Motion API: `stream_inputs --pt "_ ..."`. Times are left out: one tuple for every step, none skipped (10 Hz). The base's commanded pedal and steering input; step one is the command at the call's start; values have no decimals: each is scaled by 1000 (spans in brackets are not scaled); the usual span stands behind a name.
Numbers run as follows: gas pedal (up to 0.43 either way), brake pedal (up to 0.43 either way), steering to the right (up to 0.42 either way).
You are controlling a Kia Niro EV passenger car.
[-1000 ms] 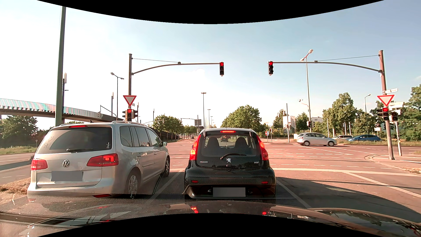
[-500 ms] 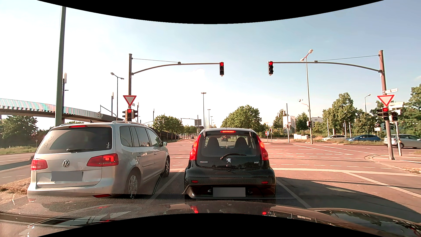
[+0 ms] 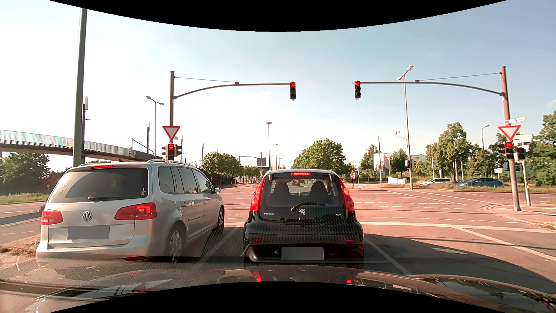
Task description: Follow the waypoints while adhering to traffic rules and regulations
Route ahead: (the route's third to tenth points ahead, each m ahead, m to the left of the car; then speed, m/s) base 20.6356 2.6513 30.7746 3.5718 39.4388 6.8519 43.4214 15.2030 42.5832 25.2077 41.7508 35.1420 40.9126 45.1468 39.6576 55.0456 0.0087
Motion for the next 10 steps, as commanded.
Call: stream_inputs --pt "0 262 -31" --pt "0 262 -31" --pt "0 262 -31" --pt "0 262 -31" --pt "0 262 -31" --pt "0 262 -31" --pt "0 262 -31" --pt "0 262 -32" --pt "0 262 -31" --pt "0 262 -31"
